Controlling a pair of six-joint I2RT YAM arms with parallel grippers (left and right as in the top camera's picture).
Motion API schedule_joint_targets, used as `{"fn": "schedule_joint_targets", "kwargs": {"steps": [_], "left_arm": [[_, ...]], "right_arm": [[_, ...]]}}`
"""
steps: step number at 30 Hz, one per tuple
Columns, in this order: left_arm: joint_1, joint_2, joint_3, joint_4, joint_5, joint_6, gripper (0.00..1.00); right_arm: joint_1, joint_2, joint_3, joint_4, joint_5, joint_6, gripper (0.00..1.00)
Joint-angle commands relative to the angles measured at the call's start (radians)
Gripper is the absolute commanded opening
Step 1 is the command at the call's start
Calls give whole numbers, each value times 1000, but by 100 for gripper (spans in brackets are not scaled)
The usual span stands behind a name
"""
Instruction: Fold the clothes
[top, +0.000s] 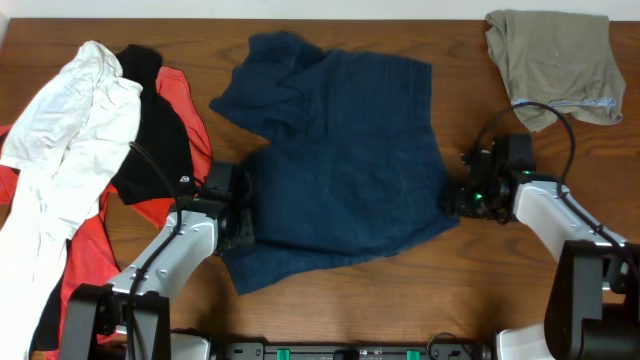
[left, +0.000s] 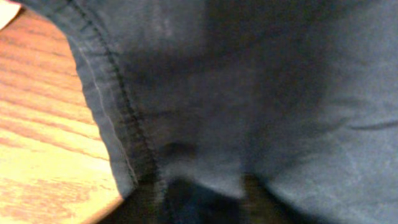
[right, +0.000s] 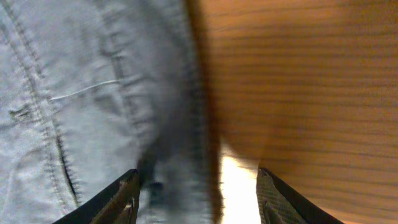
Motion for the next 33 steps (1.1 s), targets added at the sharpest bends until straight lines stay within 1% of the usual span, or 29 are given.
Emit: {"fn": "schedule_joint_targets", "kwargs": {"steps": [1,3,4,5,6,8,10,12,16,17,18,20,23,24,25,26,27,28,29,30,31,33], "left_arm": [[5,7,32,1,-21,-7,68],[5,6,47,-4,-21,-6,72],[5,5,58,-11,-21,-6,72],[5,3,71,-21,-21,-6,72],[5,3,84,-31,-21,-3,72],[5,3,121,-61,-21,10,72],[5,3,157,-87,-21,42,72],[5,3,187,-98,-21,79,72],[5,3,242,-95,-21,149,95],[5,3,261,-92,-21,161,98],[5,3,282,-87,-21,171,100],[5,3,330,-73,16,207,99],[5,6,409,-47,79,212,99],[5,8,431,-27,101,213,99],[3,11,447,-5,119,216,99],[3,16,460,26,140,224,99],[3,25,468,64,161,227,99],[2,33,470,89,169,227,99],[2,48,470,124,188,231,99],[2,62,470,145,210,237,99],[1,82,470,164,234,250,100],[-2,142,470,204,285,291,98]], "right_arm": [[48,6,2,-12,-3,66,57],[70,6,2,-29,-3,79,54],[80,6,2,-40,-3,87,50],[89,6,2,-52,-2,95,45],[94,6,2,-64,6,108,38],[100,6,2,-99,52,159,18],[97,6,2,-142,123,204,1],[82,0,2,-193,203,243,1],[10,-45,3,-316,272,268,1],[-14,-62,3,-347,275,268,1],[-49,-88,3,-386,274,267,1],[-108,-143,3,-461,274,254,1],[-167,-235,3,-534,266,214,1],[-175,-264,3,-539,248,200,7],[-177,-288,3,-537,222,187,25],[-177,-312,3,-528,190,172,39],[-177,-336,3,-514,159,169,57],[-177,-351,3,-500,142,169,66],[-175,-369,3,-480,123,169,70],[-175,-380,3,-463,110,169,72],[-175,-389,3,-440,90,158,71],[-175,-394,3,-392,38,118,71]]}}
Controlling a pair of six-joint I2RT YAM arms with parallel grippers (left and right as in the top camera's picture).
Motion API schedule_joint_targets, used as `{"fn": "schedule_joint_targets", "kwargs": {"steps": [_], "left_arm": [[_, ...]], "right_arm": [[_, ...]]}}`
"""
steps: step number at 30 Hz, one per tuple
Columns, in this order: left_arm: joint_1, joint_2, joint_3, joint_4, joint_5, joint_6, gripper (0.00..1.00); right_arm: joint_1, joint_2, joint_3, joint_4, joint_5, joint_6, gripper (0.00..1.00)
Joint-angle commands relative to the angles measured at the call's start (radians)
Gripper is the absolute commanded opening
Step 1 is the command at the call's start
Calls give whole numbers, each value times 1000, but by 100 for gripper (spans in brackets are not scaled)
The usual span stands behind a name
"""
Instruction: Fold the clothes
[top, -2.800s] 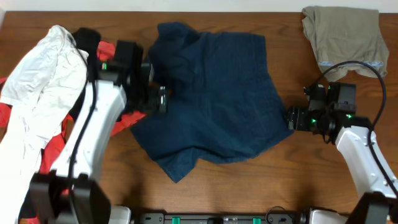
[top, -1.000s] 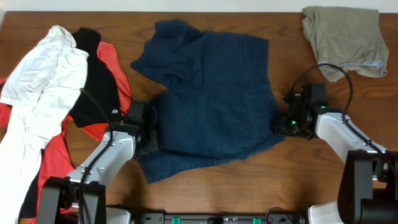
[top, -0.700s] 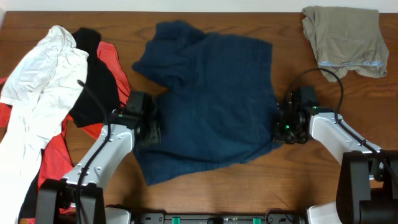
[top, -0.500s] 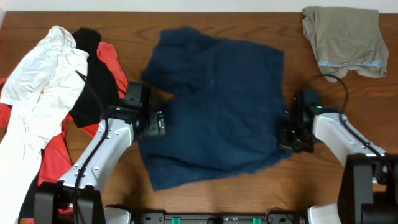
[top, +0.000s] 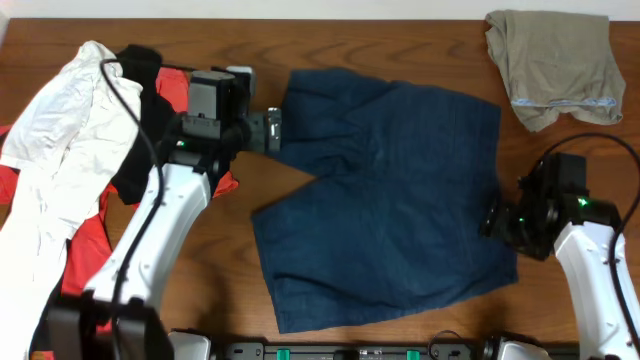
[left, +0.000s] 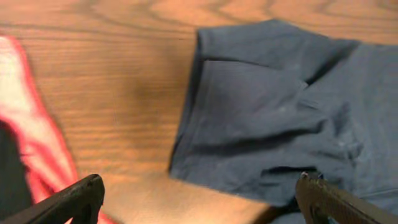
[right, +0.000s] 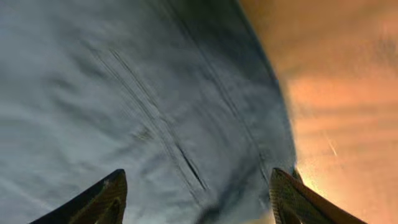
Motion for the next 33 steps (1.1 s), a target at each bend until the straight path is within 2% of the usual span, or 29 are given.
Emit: {"fn": "schedule_joint_targets", "kwargs": {"steps": [1,4,7,10,14,18,21,28,33], "left_arm": [[-4,113,5,39,108,96,98],[-8,208,5,110,106,191,96],[-8,288,5,202,106,209,93],[-8,352,5,265,106,209,85],[-8,376,5,237,105,209,76],[-8,376,5,214,102,209,60],[-11,376,4,185,103,208,44],[-13,389,-32,153,101,209,39],[-13,451,-33,136,97,173,26]], "right_arm": [[-4,-16,0,56,-125,-73,71],[-2,-16,0,103,-150,-95,70],[0,-16,0,115,-150,-113,70],[2,-16,0,113,-150,-113,70],[2,-16,0,108,-150,-112,70],[2,-16,0,110,-150,-113,70],[3,-16,0,111,-150,-113,70],[3,-16,0,113,-150,-113,70],[3,-16,0,108,-151,-131,70]]}}
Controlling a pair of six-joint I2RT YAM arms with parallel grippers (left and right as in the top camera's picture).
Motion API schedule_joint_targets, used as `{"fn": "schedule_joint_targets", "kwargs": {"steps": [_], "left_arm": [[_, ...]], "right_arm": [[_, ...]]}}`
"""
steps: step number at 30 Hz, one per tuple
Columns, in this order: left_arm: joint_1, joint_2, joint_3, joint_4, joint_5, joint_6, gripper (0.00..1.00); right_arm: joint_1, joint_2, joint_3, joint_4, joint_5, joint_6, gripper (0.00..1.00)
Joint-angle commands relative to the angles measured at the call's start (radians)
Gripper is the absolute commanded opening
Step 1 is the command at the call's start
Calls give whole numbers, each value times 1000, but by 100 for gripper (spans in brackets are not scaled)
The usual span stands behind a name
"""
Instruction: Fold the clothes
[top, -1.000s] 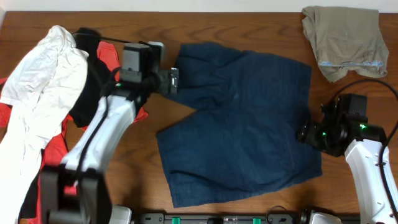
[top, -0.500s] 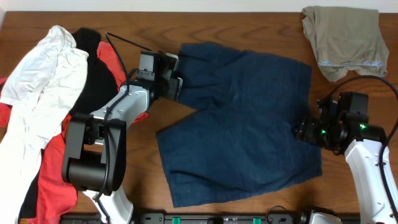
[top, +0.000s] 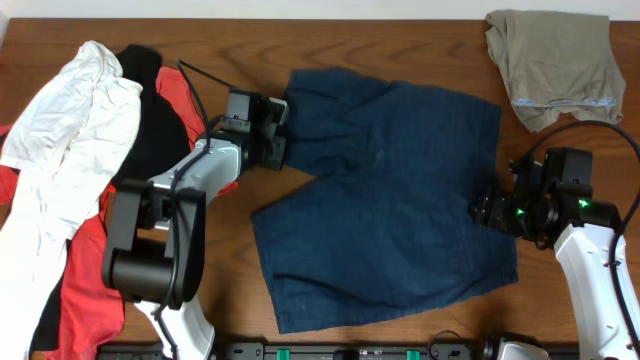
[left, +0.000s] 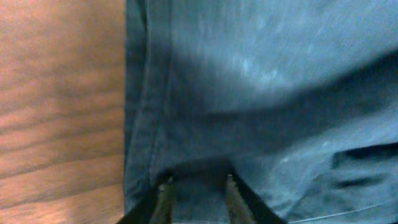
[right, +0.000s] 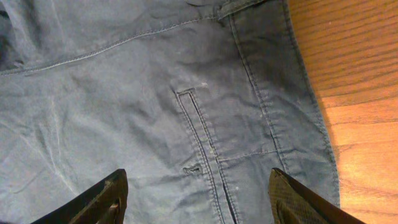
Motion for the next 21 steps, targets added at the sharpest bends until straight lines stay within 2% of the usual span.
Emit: {"fn": "schedule_joint_targets", "kwargs": {"steps": [1,10,13,21], "left_arm": [[-3,66,-16,-16,0,-35,25],[27,129,-15,-56,-76,-205,19],[60,128,-11,-167,-76,-261,19],[159,128,6,-452,-75,-258,19]], "right_arm": [[3,-9,0,-4,-11,-24,71],[3,-9,0,3,-10,-32,72],[3,-9,0,14,-10,-32,72],[3,-9,0,49,-10,-32,71]]}}
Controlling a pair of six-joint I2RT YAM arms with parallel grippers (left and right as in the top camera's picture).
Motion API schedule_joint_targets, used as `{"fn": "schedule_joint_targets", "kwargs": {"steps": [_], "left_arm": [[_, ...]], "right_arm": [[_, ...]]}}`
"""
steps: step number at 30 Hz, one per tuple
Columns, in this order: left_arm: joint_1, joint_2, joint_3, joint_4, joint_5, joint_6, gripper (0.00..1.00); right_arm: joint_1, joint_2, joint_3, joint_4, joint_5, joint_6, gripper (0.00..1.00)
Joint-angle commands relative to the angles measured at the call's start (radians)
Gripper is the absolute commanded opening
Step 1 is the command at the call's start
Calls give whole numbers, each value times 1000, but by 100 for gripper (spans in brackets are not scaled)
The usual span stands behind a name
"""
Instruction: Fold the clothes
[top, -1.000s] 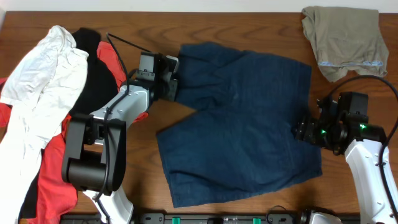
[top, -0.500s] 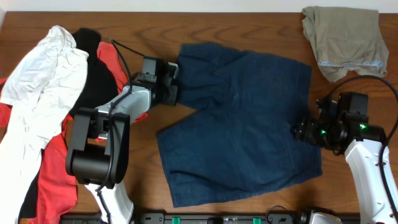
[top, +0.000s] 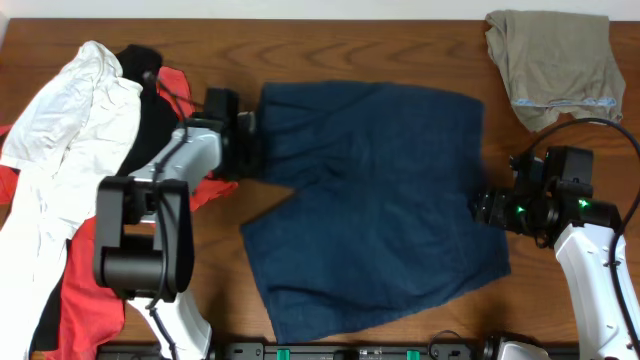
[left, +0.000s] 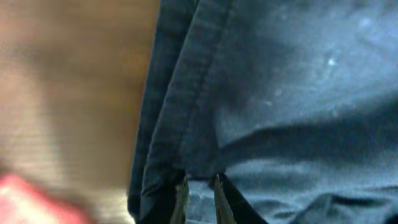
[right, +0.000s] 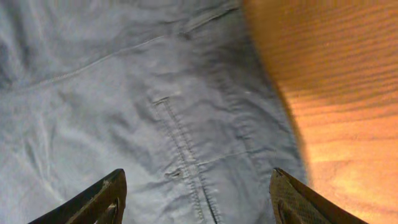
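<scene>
The navy shorts (top: 370, 200) lie spread flat across the middle of the table. At their upper left corner my left gripper (top: 248, 145) is shut on the hem of the shorts (left: 199, 186), a fold of cloth pinched between the fingers. My right gripper (top: 492, 208) hovers at the right edge of the shorts, open wide, over a seam and pocket welt (right: 180, 143); nothing sits between its fingers (right: 106, 199).
A pile of white (top: 60, 130), black (top: 150, 120) and red (top: 95, 260) clothes fills the left side. A crumpled khaki garment (top: 555, 60) lies at the back right corner. Bare wood (top: 560, 170) shows right of the shorts.
My left gripper, still shut on the hem, has moved left, and the shorts' upper left corner has shifted left with it. The right gripper stays open at the right edge.
At first the shorts lay crumpled with both grippers at their sides. Then the left gripper stood open above the upper left leg, the shorts spread wider and lying further right. It then shut on the hem there, and now the shorts lie further left.
</scene>
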Motion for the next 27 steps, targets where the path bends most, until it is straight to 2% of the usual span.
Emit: {"fn": "schedule_joint_targets", "kwargs": {"steps": [1,6,8,10,11,13,16,18,22,27], "left_arm": [[44,105,-60,-102,-84,-21,19],[48,102,42,-194,-81,30,19],[48,96,116,-248,-82,46,19],[48,82,202,-311,-83,55,26],[48,71,251,-348,-82,55,31],[47,35,336,-419,-81,54,43],[41,-57,401,-513,-81,54,52],[34,-140,399,-560,-82,50,55],[3,-311,349,-652,-81,-19,56],[-86,-495,124,-627,-82,-98,56]], "right_arm": [[3,-9,0,12,-8,-14,71],[3,-9,0,18,-8,-14,73],[3,-9,0,34,-26,-37,78],[3,-10,2,50,-51,-40,88],[3,-12,5,53,-63,-39,98],[3,-23,18,53,-78,-35,99],[2,-67,36,39,-78,-18,99],[2,-112,40,29,-64,6,99],[2,-216,40,-9,-17,43,99],[2,-286,40,-59,-23,39,99]]}}
